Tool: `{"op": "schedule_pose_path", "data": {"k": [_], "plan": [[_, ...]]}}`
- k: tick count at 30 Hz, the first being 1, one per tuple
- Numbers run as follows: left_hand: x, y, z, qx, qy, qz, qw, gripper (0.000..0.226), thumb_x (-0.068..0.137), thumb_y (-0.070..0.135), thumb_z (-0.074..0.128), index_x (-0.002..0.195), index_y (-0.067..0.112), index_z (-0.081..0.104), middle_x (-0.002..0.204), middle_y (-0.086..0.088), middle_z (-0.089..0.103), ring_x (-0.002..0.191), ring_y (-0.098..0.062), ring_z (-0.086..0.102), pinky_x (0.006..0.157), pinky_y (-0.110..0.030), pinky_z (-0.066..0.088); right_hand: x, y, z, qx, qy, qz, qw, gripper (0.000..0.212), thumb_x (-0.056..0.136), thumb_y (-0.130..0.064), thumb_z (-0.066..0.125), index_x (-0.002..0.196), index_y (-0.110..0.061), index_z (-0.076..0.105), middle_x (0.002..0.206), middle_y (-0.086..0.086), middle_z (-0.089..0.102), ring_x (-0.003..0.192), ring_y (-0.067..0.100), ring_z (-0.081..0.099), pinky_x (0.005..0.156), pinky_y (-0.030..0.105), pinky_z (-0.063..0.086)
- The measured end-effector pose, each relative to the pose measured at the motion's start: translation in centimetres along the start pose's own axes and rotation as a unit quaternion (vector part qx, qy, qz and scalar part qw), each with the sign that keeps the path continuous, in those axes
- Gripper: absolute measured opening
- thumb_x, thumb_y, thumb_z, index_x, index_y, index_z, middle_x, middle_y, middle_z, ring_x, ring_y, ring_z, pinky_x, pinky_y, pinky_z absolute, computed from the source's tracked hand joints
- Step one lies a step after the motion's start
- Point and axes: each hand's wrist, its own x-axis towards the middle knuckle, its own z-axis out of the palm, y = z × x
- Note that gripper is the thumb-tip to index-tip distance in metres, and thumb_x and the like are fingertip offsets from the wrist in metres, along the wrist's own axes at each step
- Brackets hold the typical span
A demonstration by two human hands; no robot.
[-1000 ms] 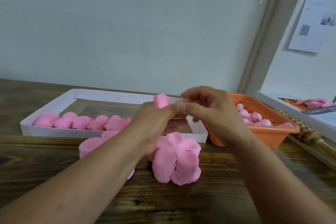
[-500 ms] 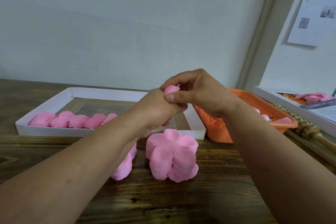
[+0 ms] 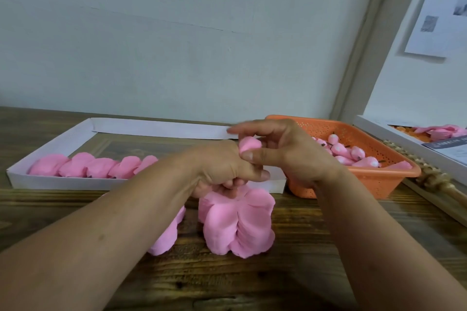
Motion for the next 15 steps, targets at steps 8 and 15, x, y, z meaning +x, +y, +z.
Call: {"op": "schedule_pose_path", "data": {"k": [8,15], "plan": [[0.7,0.0,-0.8,-0.014,-0.055,-0.045,0.997,0.026,0.085,0.014,0.067,0.067,0.019,0.049,0.041,0.007,0.036,0.035,-0.002,0.031,0.044,-0.014,0.039,-0.3,1.3,-0.1,0.062,0.058,0.000,0.996,0.015,0.073,0.008,0.067,0.076,-0.006,0.071,0.072,0.009,0.068,0.067,0.025,0.059,0.062,0.027,0.052],[1.0,0.8,-2.0,0.112,-0.013,0.024,0.993,0.065,0.058,0.037,0.080,0.117,0.020,0.060,0.081,0.006,0.058,0.075,-0.011,0.053,0.063,-0.023,0.042,-0.9,1.6,-1.9,0.034,0.155,0.030,0.987,0.020,0.077,0.014,0.063,0.071,-0.005,0.067,0.062,0.004,0.068,0.053,0.018,0.061,0.054,0.025,0.053]]}}
